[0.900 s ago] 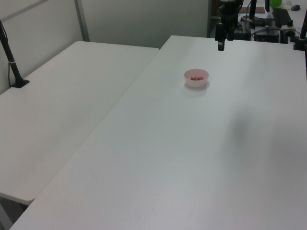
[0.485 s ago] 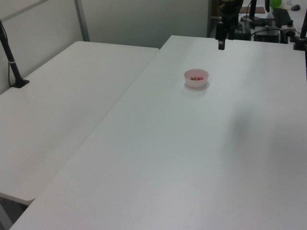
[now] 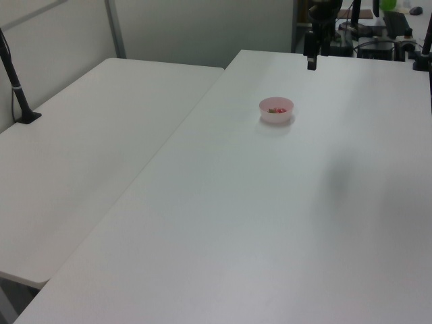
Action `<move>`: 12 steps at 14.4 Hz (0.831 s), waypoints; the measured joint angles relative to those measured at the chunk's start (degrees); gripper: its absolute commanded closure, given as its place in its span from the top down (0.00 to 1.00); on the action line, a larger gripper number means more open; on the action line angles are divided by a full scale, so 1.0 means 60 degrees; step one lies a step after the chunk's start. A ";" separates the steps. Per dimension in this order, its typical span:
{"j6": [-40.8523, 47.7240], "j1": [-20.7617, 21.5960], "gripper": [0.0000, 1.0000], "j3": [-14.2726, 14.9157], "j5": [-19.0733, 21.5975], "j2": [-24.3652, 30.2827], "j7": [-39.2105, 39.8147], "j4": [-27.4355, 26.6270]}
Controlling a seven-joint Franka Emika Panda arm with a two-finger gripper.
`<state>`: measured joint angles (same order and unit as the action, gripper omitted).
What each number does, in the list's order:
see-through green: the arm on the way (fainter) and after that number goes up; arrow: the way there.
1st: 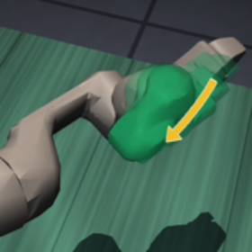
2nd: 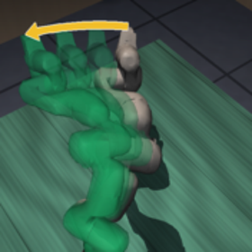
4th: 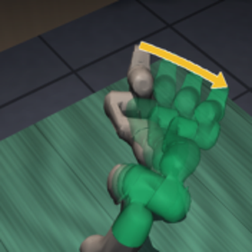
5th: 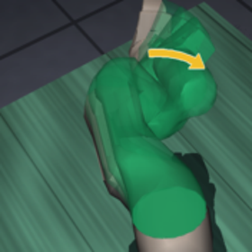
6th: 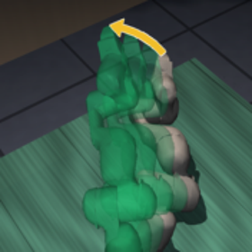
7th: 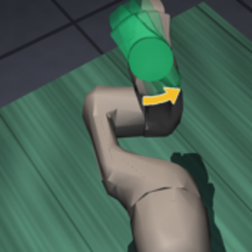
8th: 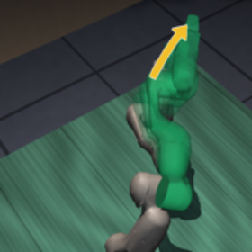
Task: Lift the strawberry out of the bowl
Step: 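Move the gripper down over the pink bowl toward the strawberry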
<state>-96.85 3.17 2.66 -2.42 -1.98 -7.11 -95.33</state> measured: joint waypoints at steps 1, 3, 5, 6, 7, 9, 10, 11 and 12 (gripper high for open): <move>-0.0001 -0.0001 1.00 0.0064 0.0000 -0.0009 0.0047 0.0039; -0.0152 0.0007 1.00 0.0489 0.0003 -0.0113 0.0265 0.0189; -0.0943 -0.0009 1.00 0.0913 0.0006 -0.0477 0.0795 0.0239; -0.1385 -0.0013 1.00 0.1115 0.0007 -0.0759 0.0938 0.0247; -0.1903 -0.0016 1.00 0.1340 0.0008 -0.1133 0.1028 0.0262; -0.3199 -0.0035 1.00 0.1737 0.0011 -0.2123 0.1248 0.0310; -0.3636 -0.0036 0.97 0.1818 0.0012 -0.2502 0.1322 0.0328; -0.4052 -0.0036 0.97 0.1864 0.0012 -0.2858 0.1347 0.0343; -0.4520 -0.0036 0.95 0.1890 0.0012 -0.3242 0.1353 0.0373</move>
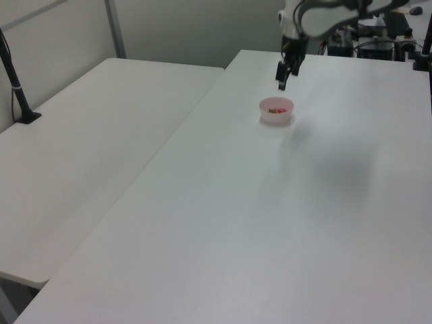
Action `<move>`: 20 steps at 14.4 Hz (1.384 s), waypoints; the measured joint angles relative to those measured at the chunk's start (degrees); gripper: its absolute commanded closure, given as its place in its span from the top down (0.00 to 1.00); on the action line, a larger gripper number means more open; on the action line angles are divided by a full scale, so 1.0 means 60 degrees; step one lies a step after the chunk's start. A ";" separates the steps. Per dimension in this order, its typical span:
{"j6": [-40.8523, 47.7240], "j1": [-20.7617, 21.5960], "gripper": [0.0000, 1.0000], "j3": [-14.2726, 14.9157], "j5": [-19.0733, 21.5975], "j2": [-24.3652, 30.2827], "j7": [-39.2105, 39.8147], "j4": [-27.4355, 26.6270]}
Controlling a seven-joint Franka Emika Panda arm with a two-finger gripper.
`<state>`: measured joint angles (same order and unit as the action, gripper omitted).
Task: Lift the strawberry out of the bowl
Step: 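Move the gripper down over the pink bowl toward the strawberry, then close the gripper on the red strawberry inside the bowl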
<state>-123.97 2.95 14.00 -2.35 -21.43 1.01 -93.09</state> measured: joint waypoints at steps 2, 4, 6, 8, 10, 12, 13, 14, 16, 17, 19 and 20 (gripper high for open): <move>-0.0769 -0.0009 0.92 0.0038 0.0000 -0.0862 0.0181 0.0238; -0.1301 -0.0114 0.90 0.0173 0.0175 -0.1397 0.0884 0.0464; -0.1646 -0.0147 0.90 0.0377 0.0436 -0.1621 0.1393 0.0528; -0.1722 -0.0183 0.90 0.0506 0.0687 -0.1724 0.1843 0.0567; -0.1722 -0.0197 0.90 0.0556 0.0867 -0.1777 0.2155 0.0595; -0.1722 -0.0165 0.90 0.0555 0.0892 -0.1862 0.2233 0.0595; -0.1722 -0.0143 0.90 0.0555 0.0893 -0.1936 0.2239 0.0594; -0.1722 -0.0109 0.90 0.0553 0.0893 -0.2029 0.2252 0.0594; -0.1722 0.0004 0.90 0.0551 0.0893 -0.2235 0.2255 0.0596; -0.1722 0.0057 0.90 0.0550 0.0893 -0.2321 0.2255 0.0598; -0.1723 0.0099 0.66 0.0551 0.0893 -0.2419 0.2256 0.0617; -0.1723 0.0099 0.53 0.0551 0.0893 -0.2425 0.2270 0.0632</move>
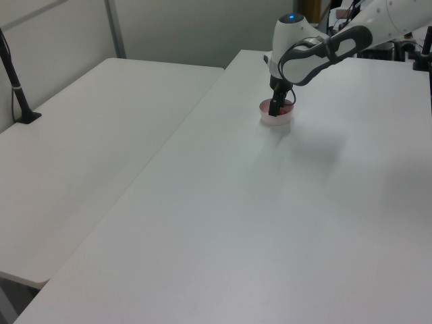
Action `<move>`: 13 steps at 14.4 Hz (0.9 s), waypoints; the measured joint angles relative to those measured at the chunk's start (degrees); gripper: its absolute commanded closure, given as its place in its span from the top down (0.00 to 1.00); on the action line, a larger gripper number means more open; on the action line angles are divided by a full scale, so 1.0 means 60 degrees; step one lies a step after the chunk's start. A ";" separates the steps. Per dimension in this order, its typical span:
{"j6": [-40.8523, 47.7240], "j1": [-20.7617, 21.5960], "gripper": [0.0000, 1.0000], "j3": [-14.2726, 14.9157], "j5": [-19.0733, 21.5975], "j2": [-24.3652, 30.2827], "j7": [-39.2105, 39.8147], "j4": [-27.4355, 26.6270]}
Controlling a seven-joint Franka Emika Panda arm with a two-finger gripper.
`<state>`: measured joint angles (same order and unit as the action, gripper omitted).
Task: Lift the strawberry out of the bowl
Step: 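Close the gripper on the red strawberry inside the bowl, then lift the strawberry up out of the bowl and carry it aside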
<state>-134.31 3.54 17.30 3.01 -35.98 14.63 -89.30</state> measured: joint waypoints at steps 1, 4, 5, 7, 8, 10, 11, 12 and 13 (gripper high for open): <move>0.0000 -0.0001 0.45 0.0000 0.0000 -0.0001 0.0067 0.0004; 0.0000 -0.0002 0.38 0.0000 0.0027 -0.0007 0.0406 0.0052; 0.0000 -0.0004 0.38 0.0002 0.0035 -0.0008 0.0467 0.0061; 0.0000 -0.0016 0.38 0.0014 0.0262 -0.0005 0.0499 0.0089; 0.0000 -0.0021 0.38 0.0027 0.0387 0.0015 0.0506 0.0128; 0.0000 -0.0022 0.38 0.0053 0.0638 0.0159 0.0514 0.0206; 0.0006 -0.0022 0.38 0.0058 0.0738 0.0226 0.0515 0.0232; 0.0022 -0.0022 0.38 0.0064 0.0893 0.0314 0.0516 0.0246; 0.0039 -0.0022 0.38 0.0090 0.1085 0.0433 0.0518 0.0252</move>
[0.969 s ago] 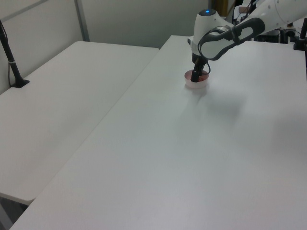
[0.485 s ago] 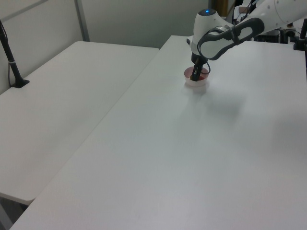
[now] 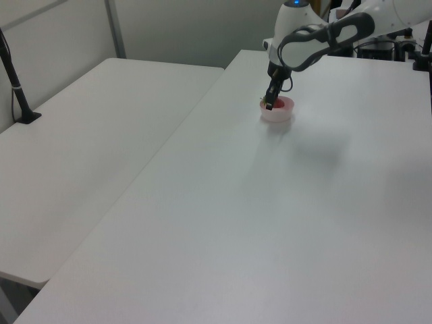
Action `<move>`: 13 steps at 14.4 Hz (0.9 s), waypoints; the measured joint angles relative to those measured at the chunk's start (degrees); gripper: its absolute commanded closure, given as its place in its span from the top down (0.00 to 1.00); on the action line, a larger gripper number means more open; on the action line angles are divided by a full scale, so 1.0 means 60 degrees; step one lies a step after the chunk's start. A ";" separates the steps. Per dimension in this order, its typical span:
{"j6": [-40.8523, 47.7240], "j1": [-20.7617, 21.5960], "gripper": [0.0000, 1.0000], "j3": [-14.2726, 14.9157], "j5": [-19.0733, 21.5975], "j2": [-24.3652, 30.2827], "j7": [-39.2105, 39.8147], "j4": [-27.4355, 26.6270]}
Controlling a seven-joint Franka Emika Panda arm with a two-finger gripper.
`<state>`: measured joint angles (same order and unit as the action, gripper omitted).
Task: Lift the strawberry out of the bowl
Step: 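Lift the strawberry up out of the bowl and carry it aside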
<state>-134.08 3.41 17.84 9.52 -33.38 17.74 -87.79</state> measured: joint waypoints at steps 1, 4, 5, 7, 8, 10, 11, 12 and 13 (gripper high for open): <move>0.0002 0.0002 0.38 0.0064 0.0163 0.0065 0.0000 0.0031; 0.0000 -0.0171 0.39 0.0416 0.0679 0.0129 0.0002 0.0523; -0.0052 -0.0355 0.39 0.0452 0.0788 0.0116 0.0003 0.0692; -0.0571 -0.0817 0.39 0.0458 0.1023 -0.0001 0.0005 0.0934; -0.1055 -0.1034 0.39 0.0448 0.1118 -0.0124 0.0005 0.0978; -0.2513 -0.1477 0.39 0.0317 0.1235 -0.0667 -0.0049 0.0988; -0.3716 -0.1679 0.40 0.0164 0.1263 -0.1124 -0.0269 0.1002; -0.4432 -0.1765 0.41 0.0090 0.1268 -0.1442 -0.0480 0.1013; -0.5136 -0.1828 0.47 0.0040 0.1268 -0.1773 -0.0697 0.1029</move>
<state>-164.89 -7.56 18.09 17.13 -44.02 13.55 -81.62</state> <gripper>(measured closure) 0.581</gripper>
